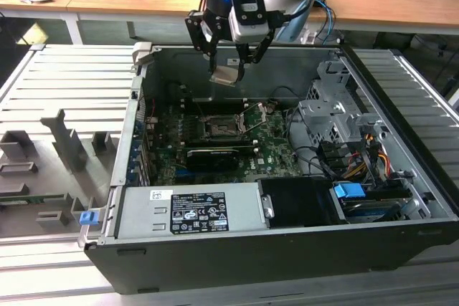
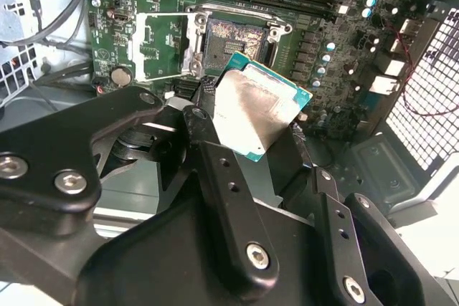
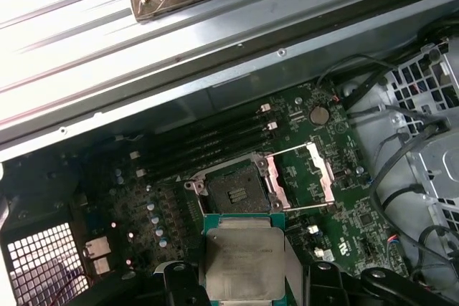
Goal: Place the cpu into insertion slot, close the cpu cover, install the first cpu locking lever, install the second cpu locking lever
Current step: 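Place the cpu into insertion slot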
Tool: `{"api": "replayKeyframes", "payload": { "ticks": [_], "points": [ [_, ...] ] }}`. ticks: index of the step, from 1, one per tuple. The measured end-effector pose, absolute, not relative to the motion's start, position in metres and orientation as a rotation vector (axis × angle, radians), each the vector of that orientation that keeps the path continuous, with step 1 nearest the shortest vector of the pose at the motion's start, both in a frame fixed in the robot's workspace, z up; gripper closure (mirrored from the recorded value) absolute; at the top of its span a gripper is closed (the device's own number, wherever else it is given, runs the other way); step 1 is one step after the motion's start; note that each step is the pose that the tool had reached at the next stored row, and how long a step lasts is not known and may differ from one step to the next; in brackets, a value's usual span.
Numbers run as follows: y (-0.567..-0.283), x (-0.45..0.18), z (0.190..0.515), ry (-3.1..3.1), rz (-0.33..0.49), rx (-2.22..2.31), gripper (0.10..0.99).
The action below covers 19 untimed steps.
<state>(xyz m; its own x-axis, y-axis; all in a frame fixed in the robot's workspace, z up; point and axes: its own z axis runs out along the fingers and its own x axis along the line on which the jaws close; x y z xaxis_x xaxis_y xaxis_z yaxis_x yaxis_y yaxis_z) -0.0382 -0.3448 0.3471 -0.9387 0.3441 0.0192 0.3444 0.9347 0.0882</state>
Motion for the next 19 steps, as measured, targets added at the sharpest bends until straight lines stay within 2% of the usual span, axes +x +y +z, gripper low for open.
{"api": "replayKeyframes", "payload": {
  "ticks": [19],
  "points": [
    [-0.3449,-0.0382,0.3433,-3.079,-0.142,-0.594,0.553]
  ]
}}
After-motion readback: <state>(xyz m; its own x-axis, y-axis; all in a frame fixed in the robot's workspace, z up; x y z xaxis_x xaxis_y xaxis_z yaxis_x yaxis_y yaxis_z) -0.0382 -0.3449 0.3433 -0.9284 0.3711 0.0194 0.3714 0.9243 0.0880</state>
